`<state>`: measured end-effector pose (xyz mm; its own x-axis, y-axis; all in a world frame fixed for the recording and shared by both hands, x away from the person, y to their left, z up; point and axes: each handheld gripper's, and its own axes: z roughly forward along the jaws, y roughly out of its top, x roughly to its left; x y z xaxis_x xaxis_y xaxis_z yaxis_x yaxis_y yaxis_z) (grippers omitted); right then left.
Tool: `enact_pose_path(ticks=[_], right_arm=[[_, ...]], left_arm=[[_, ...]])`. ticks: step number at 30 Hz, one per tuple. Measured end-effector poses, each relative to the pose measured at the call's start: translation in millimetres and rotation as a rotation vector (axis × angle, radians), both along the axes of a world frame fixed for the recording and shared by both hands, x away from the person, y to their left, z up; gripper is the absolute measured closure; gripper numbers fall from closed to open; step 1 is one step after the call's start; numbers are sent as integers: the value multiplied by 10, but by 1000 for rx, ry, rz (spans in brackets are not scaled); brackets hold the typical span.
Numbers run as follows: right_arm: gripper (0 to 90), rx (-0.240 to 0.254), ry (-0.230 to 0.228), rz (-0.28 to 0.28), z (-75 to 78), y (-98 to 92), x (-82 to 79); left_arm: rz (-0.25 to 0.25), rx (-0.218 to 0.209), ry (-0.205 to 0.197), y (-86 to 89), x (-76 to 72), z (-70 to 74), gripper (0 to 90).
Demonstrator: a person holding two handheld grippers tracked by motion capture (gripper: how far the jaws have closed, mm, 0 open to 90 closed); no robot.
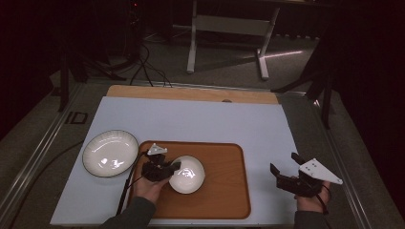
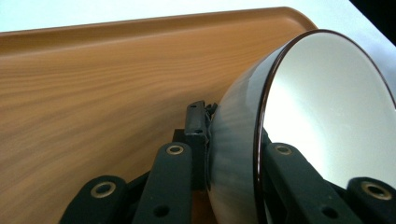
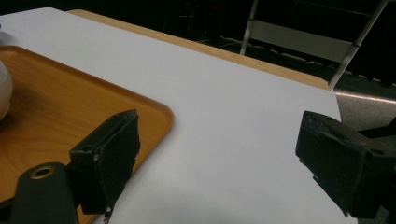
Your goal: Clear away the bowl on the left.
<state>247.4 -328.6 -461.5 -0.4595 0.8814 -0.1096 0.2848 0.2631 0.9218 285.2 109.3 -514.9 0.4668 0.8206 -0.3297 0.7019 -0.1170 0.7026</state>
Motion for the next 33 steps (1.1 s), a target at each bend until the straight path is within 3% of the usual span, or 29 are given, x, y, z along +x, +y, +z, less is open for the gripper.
enact_pose_path(ticks=[8, 15, 24, 33], right_arm=[[132, -3, 4, 0, -7, 3, 5], [132, -2, 4, -2, -6, -2, 3], [132, -2, -1, -1, 0, -5, -3], [132, -1, -1, -1, -1, -6, -4]], left_arm=[[19, 3, 15, 6, 56, -32, 739], [28, 3, 10, 8, 51, 6, 599], [72, 43, -127, 220, -30, 388, 465], [122, 112, -242, 525, -117, 692, 415]])
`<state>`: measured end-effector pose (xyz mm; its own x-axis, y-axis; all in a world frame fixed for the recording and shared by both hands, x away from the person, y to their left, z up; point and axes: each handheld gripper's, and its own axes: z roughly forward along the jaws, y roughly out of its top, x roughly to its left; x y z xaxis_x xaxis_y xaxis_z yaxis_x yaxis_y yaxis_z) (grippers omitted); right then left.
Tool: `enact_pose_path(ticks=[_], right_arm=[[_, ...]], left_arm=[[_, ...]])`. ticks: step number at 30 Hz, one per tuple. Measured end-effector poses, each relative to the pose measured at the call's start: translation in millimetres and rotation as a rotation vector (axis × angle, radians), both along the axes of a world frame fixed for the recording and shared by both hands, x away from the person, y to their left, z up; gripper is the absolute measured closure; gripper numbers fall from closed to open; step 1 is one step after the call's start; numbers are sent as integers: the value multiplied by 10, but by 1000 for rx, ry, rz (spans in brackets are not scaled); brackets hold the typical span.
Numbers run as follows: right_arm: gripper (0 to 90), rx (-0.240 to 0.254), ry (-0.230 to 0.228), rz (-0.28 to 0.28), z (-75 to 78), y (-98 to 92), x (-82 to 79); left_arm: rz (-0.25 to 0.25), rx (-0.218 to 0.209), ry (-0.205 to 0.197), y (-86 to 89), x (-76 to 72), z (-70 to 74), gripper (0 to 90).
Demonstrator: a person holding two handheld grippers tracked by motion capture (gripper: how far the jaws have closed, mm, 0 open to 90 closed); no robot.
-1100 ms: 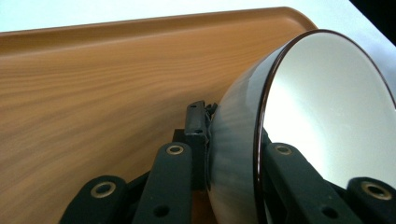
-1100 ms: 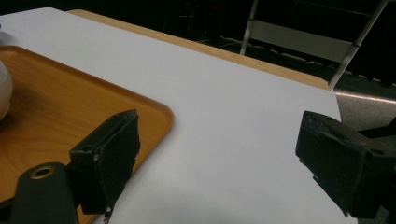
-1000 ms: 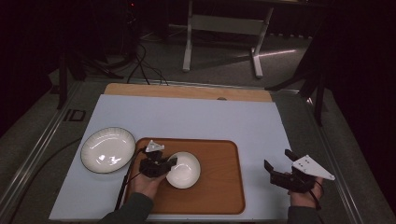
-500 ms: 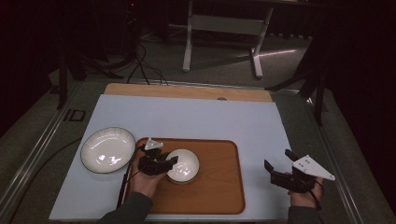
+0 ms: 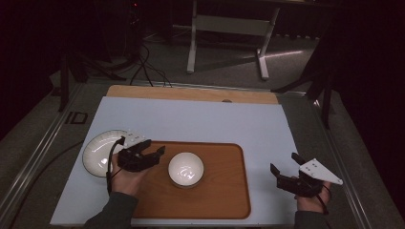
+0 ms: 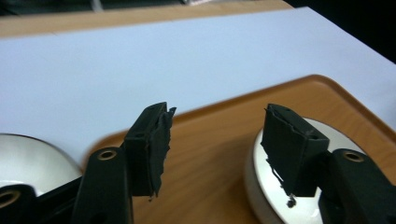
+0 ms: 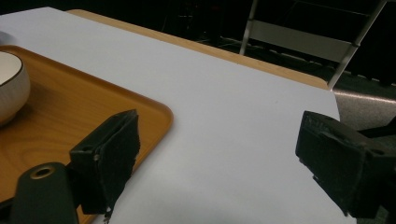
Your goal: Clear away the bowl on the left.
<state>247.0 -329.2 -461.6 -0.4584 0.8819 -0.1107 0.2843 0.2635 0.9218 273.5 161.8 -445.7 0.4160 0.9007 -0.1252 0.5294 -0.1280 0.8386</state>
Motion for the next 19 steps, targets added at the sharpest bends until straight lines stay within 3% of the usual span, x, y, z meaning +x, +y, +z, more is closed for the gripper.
enact_pose_path(ticks=[7, 13, 19], right_arm=[[133, 0, 1, 0, -1, -3, -1], [132, 2, 0, -2, -2, -9, -1], [132, 7, 3, -8, -10, -23, 6]], left_arm=[[50, 29, -62, 292, -40, 62, 380], [99, 111, -112, 529, -98, 75, 380], [160, 133, -148, 779, -176, 30, 354]])
